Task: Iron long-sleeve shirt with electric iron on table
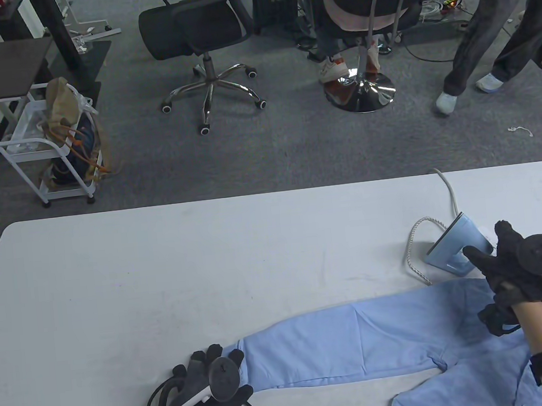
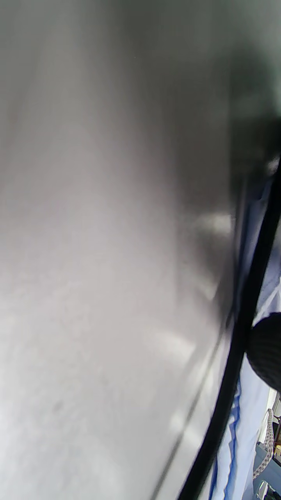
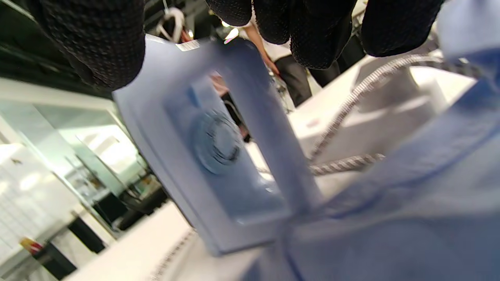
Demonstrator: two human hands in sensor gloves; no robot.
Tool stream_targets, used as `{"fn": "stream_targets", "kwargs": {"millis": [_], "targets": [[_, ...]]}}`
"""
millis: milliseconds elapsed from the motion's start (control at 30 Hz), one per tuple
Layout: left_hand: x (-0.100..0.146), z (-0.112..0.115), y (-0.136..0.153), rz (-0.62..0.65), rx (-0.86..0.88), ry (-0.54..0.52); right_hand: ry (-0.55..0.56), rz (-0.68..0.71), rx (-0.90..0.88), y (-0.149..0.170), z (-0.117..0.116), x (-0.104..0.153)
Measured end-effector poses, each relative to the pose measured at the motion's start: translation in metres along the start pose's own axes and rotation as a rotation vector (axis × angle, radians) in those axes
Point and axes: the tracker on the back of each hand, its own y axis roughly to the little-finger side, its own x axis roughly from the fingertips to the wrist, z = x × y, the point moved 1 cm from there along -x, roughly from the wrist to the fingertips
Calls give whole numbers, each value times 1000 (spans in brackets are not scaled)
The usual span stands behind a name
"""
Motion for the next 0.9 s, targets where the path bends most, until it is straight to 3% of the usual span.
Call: {"fn": "stream_targets", "kwargs": {"millis": [267, 467, 600, 733, 900], "targets": [[0, 0, -1, 1, 6, 22, 94, -27, -10, 13, -16, -11], [0, -1, 0, 0, 20, 35, 138, 12, -40, 11, -10, -13], [0, -1, 0, -2, 30, 44, 232, 71, -132, -1, 13, -9], [0, -1, 0, -3, 37, 48, 360, 145, -376, -23, 49, 5], [-1, -1, 0, -4, 42, 52, 512, 413, -589, -73, 97, 37]]}}
